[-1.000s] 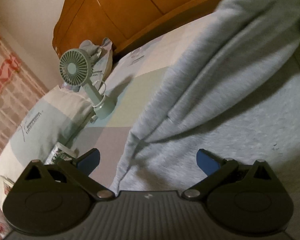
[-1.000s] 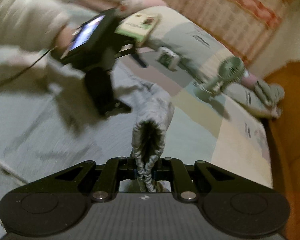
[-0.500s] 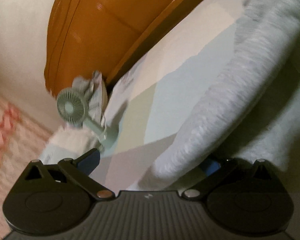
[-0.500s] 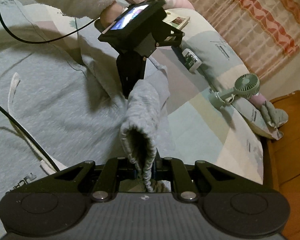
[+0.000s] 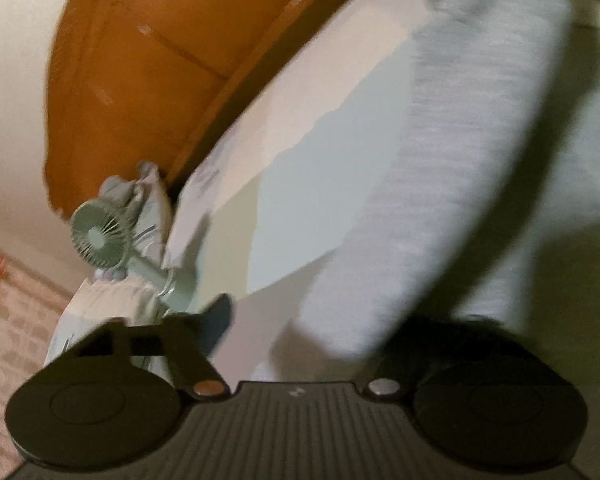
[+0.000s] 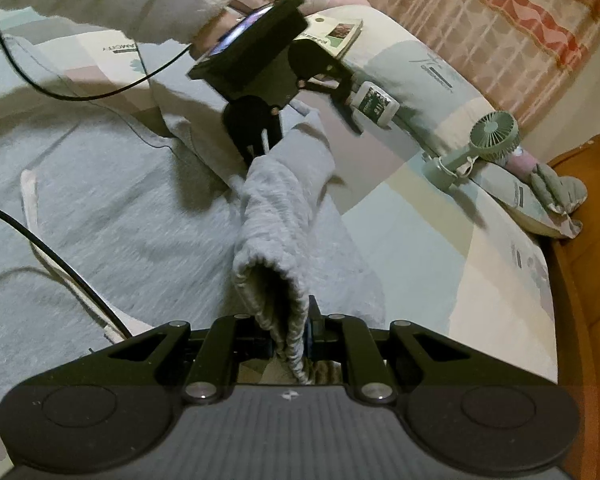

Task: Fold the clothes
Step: 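Grasp the pants leg with the left gripper while the right gripper holds the cuff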

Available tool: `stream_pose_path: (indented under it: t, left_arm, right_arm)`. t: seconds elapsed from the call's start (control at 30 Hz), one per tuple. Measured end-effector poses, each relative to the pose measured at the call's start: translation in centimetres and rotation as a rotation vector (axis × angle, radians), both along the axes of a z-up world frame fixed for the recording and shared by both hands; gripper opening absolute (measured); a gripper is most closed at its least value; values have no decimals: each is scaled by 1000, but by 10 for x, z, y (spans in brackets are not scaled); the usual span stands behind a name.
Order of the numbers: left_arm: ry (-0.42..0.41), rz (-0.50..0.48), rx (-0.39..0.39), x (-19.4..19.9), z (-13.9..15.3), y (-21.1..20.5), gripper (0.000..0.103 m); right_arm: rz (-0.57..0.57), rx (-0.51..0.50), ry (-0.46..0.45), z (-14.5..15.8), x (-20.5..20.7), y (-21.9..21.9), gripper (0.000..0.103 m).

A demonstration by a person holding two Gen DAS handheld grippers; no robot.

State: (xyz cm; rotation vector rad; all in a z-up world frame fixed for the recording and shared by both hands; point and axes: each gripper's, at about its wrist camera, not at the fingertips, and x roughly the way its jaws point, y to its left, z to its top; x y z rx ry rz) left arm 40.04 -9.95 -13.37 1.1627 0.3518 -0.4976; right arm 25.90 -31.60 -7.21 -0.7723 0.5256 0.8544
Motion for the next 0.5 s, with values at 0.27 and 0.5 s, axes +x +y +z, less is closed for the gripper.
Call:
stream_pose_path:
  t: [0.27,0.5]
  left_arm:
    - [4,-25,145,-12,-13,-18,5]
    - [-9,-12,236,-22,-1,-31,6]
  right_arm:
    - [-56,50,19,1,5,-7,16]
    - [-146,143,16,13,14,-23,16]
